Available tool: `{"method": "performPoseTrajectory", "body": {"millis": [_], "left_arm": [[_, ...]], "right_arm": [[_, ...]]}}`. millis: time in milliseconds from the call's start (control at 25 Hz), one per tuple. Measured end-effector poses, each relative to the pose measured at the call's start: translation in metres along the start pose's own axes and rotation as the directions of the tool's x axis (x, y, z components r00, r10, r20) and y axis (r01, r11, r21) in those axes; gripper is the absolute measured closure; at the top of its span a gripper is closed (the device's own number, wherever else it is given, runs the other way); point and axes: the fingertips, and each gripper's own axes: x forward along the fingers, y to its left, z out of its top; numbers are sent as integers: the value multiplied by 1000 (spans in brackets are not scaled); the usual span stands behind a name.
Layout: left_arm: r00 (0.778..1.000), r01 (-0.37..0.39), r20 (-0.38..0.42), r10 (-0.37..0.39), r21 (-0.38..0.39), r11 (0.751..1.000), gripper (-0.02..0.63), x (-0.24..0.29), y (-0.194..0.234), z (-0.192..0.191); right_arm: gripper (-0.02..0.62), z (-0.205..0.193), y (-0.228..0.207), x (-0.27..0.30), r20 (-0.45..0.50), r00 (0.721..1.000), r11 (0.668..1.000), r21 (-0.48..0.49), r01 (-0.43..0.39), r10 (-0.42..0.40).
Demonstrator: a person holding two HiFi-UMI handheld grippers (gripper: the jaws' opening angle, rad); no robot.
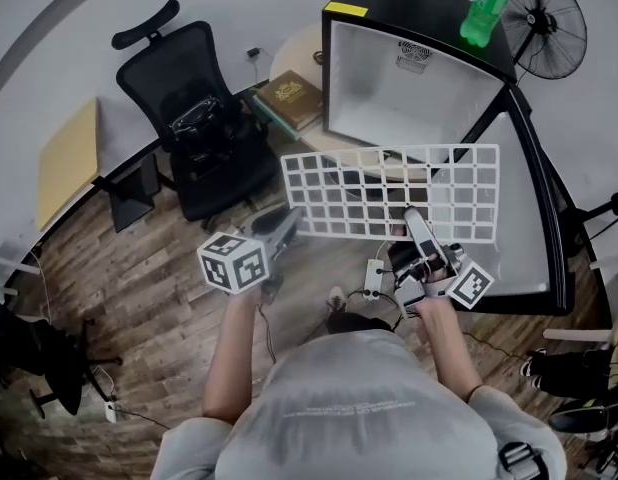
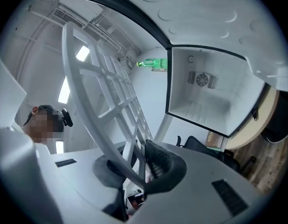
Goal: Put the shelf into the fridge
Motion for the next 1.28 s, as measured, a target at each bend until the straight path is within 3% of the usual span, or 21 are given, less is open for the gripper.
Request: {"method": "performPoseTrajectory", "body": {"millis": [440, 880, 1120, 1280], "left_arm": [[999, -20, -45, 19, -12, 1000, 531, 78, 24, 28], [991, -71, -113, 70, -6, 997, 531, 96, 46, 32], [988, -37, -150, 37, 0, 999, 531, 113, 66, 41], [979, 19, -202, -16, 14, 1000, 531, 133, 77, 46]], "right_arm": [[528, 58, -69, 20, 47, 999, 997, 75, 11, -15], [526, 62, -113, 25, 83, 996, 982, 187, 27, -43], [526, 63, -134, 32, 142, 986, 974, 220, 59, -92], [526, 65, -154, 29, 214, 965, 962, 256, 97, -154]]}}
